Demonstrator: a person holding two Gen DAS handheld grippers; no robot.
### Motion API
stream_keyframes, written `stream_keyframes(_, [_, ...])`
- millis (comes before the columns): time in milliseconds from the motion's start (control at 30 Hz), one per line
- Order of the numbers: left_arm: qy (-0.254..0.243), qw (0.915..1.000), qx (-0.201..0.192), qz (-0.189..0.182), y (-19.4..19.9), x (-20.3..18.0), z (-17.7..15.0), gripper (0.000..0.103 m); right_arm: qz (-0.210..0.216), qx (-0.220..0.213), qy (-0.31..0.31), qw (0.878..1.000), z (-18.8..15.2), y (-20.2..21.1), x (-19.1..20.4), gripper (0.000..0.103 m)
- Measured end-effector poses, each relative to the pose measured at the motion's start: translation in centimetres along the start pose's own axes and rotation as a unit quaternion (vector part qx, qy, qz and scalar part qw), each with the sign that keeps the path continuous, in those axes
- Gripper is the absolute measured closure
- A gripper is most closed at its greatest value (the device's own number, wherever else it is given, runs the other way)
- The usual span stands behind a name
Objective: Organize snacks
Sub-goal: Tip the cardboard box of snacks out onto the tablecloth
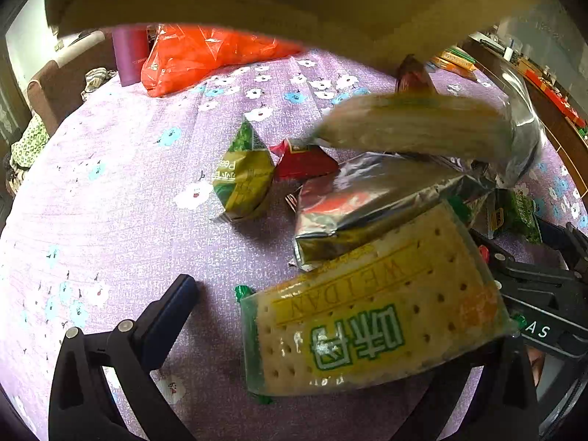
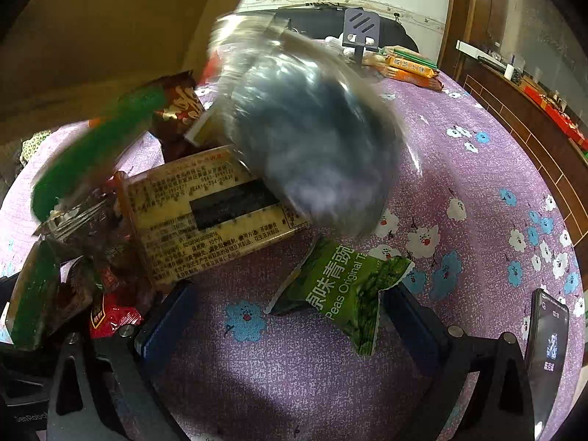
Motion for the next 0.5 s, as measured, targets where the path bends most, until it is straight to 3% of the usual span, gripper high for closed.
stream_keyframes(500, [0.000, 1.0000, 0.000, 0.000, 0.32, 0.70, -0.05, 0.000, 0.000, 0.000, 0.000, 1.000, 0.03, 0.00, -0.01, 0.001])
Point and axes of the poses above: each gripper's, at about its wrist camera, not at the fingertips, and y roughly against the way its jaws point, x to its left, z to its top, the point moved 9 cm from there along -y, roughly the way its jaws point, and after that the axes turned 14 degrees about x, right-handed, at the moved point
